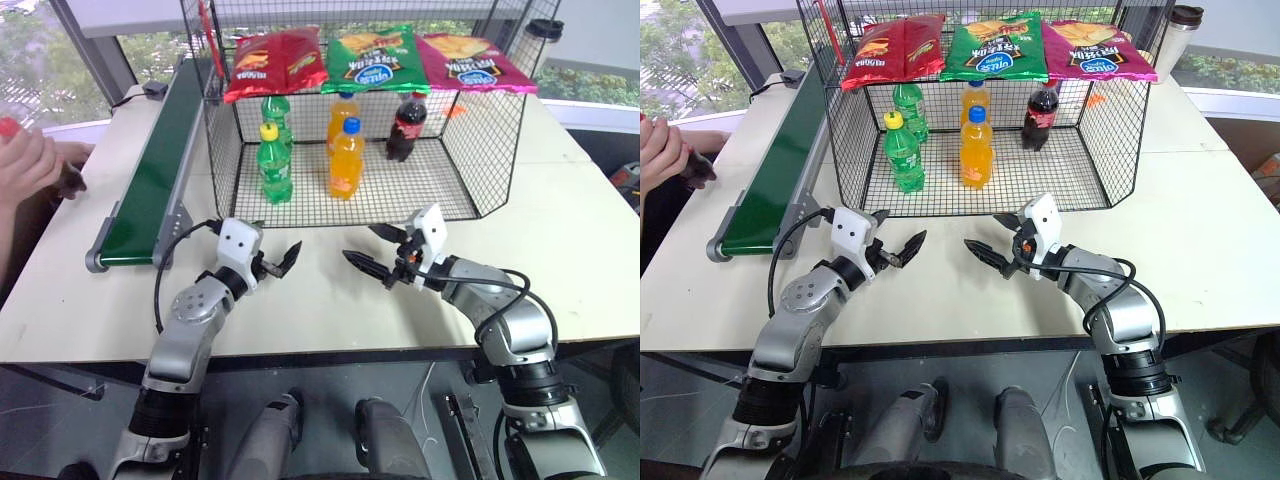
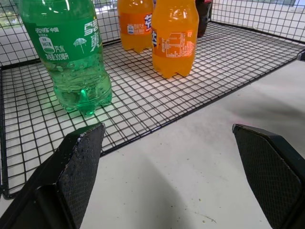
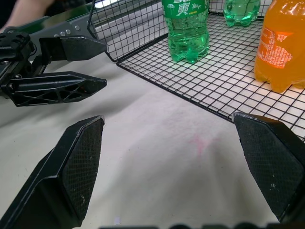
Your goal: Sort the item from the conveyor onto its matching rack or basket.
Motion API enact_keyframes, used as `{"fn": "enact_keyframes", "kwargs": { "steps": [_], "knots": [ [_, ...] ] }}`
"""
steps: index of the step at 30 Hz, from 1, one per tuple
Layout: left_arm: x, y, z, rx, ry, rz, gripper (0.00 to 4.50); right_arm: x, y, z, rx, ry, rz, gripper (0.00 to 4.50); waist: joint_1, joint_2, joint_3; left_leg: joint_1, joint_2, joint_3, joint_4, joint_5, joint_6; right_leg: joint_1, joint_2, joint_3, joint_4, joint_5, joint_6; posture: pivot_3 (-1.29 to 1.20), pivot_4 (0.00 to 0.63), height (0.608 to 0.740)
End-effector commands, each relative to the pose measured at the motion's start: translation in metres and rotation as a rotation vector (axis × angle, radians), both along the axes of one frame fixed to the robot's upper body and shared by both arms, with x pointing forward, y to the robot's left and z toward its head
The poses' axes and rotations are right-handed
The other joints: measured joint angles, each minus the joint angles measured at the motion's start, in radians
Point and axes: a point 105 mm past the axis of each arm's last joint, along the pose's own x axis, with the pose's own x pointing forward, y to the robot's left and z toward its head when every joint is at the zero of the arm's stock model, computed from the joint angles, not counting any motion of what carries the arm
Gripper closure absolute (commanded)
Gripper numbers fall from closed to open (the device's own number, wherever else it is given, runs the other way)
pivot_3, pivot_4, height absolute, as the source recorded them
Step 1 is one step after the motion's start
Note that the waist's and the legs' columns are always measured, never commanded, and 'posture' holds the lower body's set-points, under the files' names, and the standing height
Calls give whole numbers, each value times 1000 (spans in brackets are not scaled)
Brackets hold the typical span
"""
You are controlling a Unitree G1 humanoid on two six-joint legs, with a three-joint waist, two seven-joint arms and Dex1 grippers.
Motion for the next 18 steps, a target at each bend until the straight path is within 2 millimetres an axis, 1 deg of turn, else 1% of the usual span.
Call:
{"fn": "enact_keyframes", "kwargs": {
  "steps": [1, 18],
  "knots": [
    [-4, 0, 14, -20, -62, -13, 0, -3, 6, 21, 13, -74, 31, 56, 0, 0, 0, 0, 0, 0, 0, 0, 0, 0, 0, 0, 0, 0, 0, 0, 150, 738],
    [-3, 1, 11, 3, -51, 3, 0, -4, 6, 20, 11, -72, 37, 56, 0, 0, 0, 0, 0, 0, 0, 0, 0, 0, 0, 0, 0, 0, 0, 0, 150, 738]
  ]
}}
